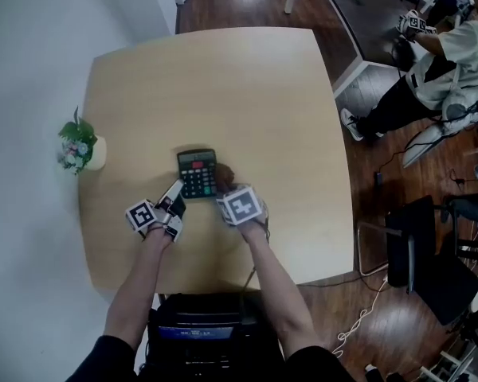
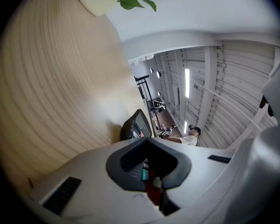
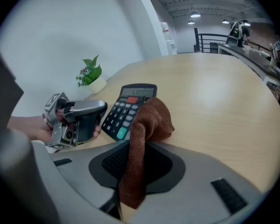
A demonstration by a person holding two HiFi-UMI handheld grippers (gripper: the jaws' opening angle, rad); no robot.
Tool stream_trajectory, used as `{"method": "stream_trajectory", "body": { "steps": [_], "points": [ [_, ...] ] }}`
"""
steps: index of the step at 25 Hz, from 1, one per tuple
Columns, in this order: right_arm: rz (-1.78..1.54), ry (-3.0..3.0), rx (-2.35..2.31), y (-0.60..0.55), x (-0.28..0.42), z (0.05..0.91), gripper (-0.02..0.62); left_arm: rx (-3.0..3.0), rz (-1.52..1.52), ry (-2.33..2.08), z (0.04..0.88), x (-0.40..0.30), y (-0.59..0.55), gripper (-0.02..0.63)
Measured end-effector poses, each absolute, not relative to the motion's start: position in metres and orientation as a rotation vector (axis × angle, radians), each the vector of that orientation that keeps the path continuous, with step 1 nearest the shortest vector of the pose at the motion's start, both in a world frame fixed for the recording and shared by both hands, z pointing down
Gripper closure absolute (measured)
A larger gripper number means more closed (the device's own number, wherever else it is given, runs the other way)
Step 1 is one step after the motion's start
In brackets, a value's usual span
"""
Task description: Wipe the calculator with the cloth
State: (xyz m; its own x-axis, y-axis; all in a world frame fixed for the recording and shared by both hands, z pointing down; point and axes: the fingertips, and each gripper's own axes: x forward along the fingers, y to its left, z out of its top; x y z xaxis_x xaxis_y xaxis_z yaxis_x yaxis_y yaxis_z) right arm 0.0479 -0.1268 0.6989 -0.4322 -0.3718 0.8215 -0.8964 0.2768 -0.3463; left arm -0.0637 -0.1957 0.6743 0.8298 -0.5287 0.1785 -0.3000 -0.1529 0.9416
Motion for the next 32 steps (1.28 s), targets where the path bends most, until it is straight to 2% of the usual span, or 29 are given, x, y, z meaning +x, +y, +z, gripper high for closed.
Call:
{"method": "stream_trajectory", "body": {
  "steps": [4,9,12,15,18,23,32],
  "points": [
    [1.237,-1.974,1.078,-0.082,0.02,0.7,0.506,1.793,-0.19,-0.682,0.677,-0.071,-0.198,0.606],
    [1.296,-2.044,0.952,-0.044,0.001,0.686,0.508,1.745,-0.288,-0.656,0.669,-0.068,-0.191,0.607],
    [1.023,-2.082,1.081,-0.098,0.045,0.656,0.508,1.737,-0.206,-0.732,0.676,-0.079,-0.165,0.609],
    [0.701,-2.093,1.192,-0.2,0.081,0.625,0.506,1.595,-0.427,-0.687,0.67,-0.065,-0.139,0.607],
    [0.589,-2.106,1.057,-0.277,0.07,0.63,0.506,1.487,-0.522,-0.77,0.68,-0.061,-0.127,0.607],
    [0.825,-2.058,0.787,-0.28,0.042,0.67,0.506,1.413,-0.537,-0.904,0.693,-0.071,-0.141,0.609],
    [1.326,-2.057,1.038,-0.172,0.069,0.672,0.515,1.53,-0.48,-0.825,0.684,-0.098,-0.195,0.611]
  ]
}}
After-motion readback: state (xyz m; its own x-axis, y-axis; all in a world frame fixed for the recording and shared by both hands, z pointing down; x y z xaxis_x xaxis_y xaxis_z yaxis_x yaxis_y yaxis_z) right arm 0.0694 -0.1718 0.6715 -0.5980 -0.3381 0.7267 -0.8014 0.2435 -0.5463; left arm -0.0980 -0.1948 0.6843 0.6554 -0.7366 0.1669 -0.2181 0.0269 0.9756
